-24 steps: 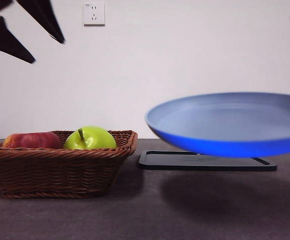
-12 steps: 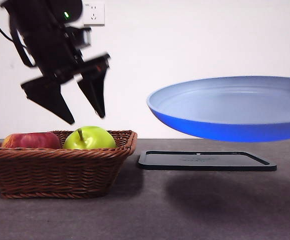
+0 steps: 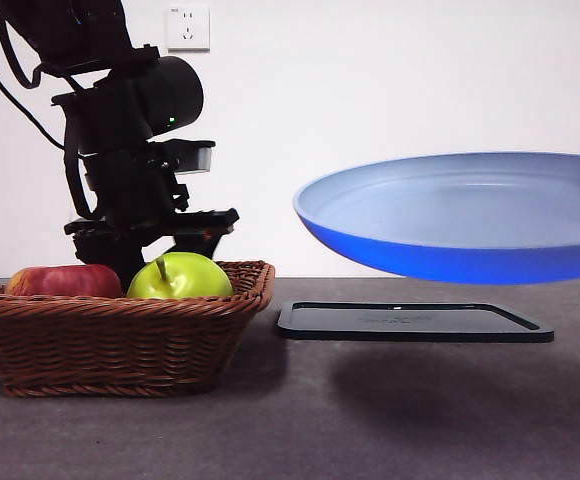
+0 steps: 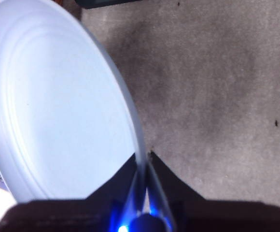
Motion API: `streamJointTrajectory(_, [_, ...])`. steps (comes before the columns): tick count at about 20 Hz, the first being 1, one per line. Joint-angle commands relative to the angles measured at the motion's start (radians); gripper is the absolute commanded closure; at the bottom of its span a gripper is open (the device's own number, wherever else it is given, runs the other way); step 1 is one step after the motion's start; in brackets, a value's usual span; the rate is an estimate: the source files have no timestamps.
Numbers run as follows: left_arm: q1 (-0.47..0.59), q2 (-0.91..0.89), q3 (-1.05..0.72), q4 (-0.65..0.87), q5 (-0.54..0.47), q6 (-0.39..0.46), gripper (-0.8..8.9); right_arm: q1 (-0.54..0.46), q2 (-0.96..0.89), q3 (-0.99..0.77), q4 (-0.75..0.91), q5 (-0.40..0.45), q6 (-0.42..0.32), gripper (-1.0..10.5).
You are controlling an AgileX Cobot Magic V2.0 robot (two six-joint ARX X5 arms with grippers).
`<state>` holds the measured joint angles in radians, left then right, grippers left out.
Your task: Take the lemon from the basket,put the lemon in the plate,hand out the plate
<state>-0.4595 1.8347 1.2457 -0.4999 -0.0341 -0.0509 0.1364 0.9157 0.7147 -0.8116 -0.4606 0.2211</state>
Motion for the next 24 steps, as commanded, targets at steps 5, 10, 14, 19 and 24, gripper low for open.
streamJointTrajectory(5, [-0.004,-0.115,0.028,0.005,-0.014,0.029,6.61,0.001,0.016,0.01,0.036,0.018,0.012,9.4])
streamJointTrajectory(10, [-0.033,-0.419,0.039,-0.024,0.289,-0.046,6.61,0.003,0.113,0.01,0.097,0.04,0.084,9.4])
streamJointTrajectory(14, [-0.193,-0.436,0.038,-0.043,0.42,-0.094,6.61,0.003,0.142,0.011,0.141,-0.014,0.104,9.4])
streamJointTrajectory(19, [-0.436,-0.36,0.038,-0.026,0.183,-0.069,6.6,0.005,0.142,0.011,0.145,-0.04,0.104,9.4])
streamJointTrajectory(24, [-0.539,-0.211,0.038,0.032,0.102,-0.05,6.6,0.005,0.142,0.011,0.106,-0.04,0.102,9.4])
